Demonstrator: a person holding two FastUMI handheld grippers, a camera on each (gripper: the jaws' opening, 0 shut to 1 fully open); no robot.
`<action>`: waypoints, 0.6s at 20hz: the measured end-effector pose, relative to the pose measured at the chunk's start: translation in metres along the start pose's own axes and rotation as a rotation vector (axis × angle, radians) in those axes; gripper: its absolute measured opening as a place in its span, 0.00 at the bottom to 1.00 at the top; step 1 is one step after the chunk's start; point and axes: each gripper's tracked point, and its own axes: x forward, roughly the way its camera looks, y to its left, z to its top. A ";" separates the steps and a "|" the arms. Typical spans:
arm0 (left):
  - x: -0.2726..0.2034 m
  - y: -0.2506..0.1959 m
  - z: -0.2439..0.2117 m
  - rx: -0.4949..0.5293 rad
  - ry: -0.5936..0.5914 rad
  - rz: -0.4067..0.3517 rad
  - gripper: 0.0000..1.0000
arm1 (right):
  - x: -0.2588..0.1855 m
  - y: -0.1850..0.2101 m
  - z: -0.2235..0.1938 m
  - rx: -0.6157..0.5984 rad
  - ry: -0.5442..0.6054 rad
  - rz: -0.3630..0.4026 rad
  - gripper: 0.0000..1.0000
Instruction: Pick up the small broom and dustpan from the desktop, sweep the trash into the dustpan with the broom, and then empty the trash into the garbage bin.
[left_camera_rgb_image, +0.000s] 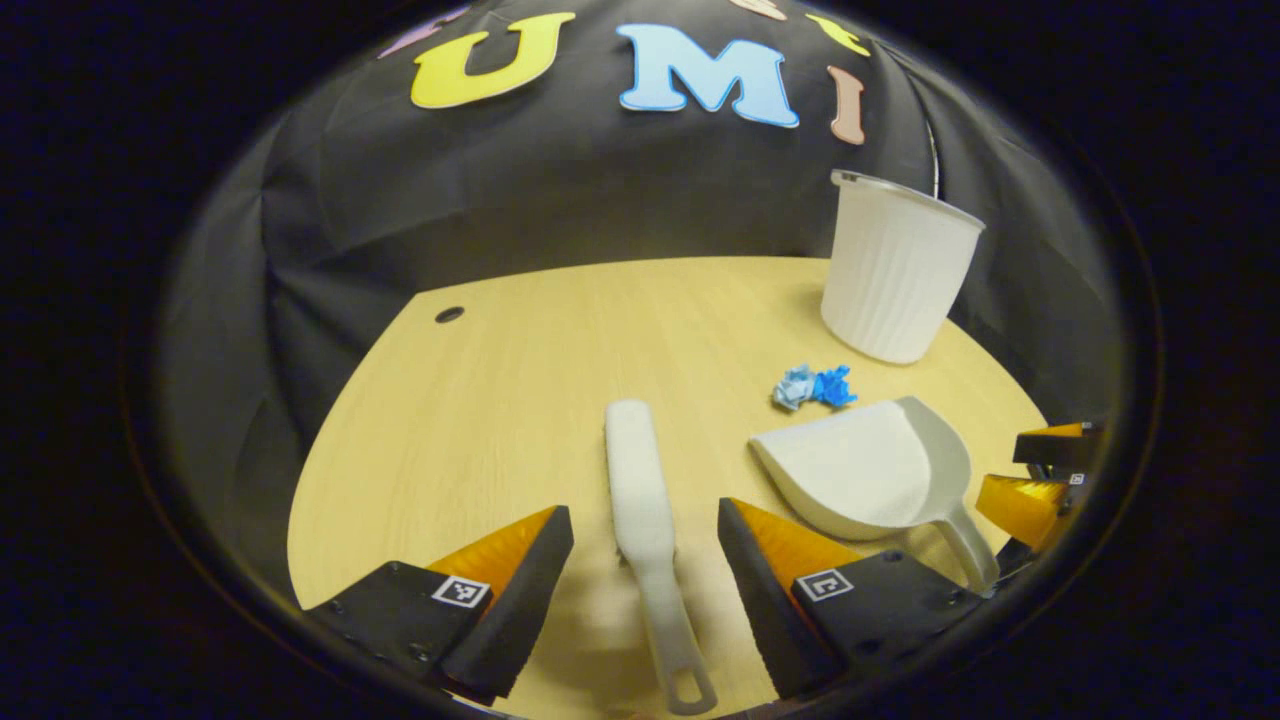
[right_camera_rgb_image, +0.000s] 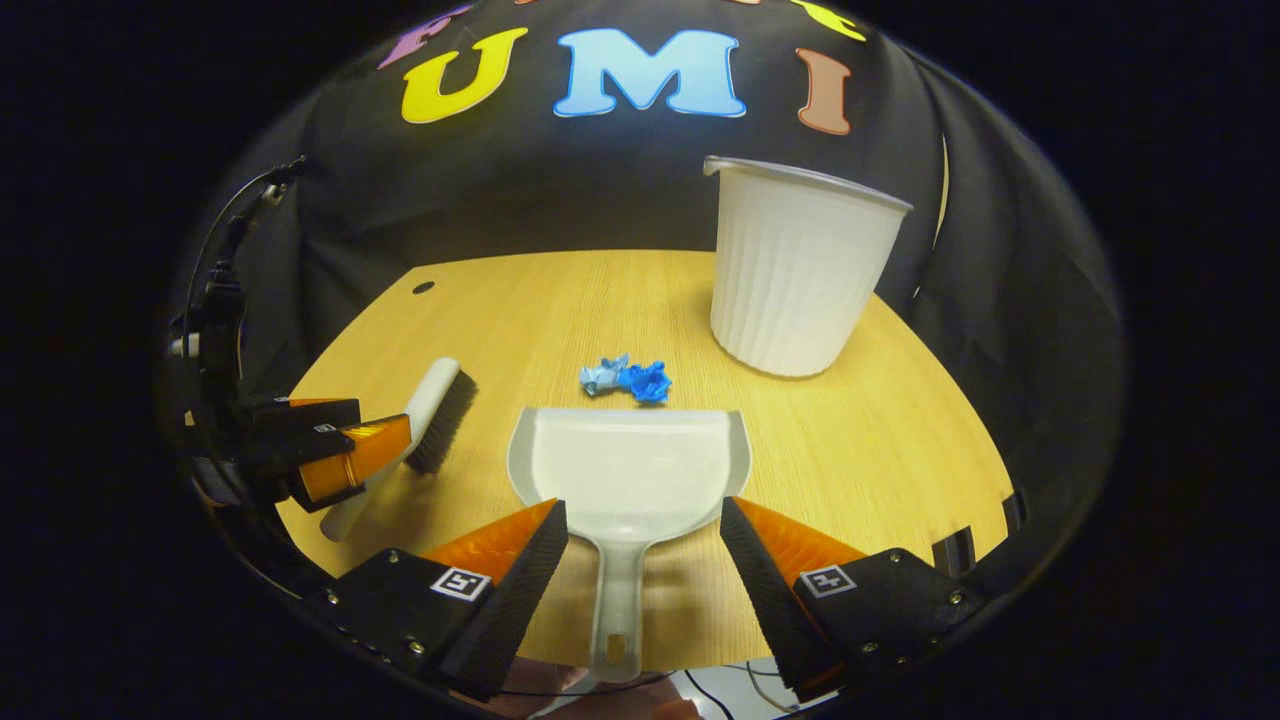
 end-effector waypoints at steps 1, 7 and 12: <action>0.005 0.000 -0.006 0.007 0.029 0.000 0.95 | 0.002 -0.002 -0.007 -0.005 0.035 -0.005 0.96; 0.028 -0.002 -0.018 0.040 0.117 0.005 0.94 | 0.018 0.001 -0.036 -0.023 0.198 0.033 0.97; 0.044 -0.001 -0.023 0.043 0.177 0.004 0.96 | 0.042 0.008 -0.050 -0.051 0.298 0.052 0.96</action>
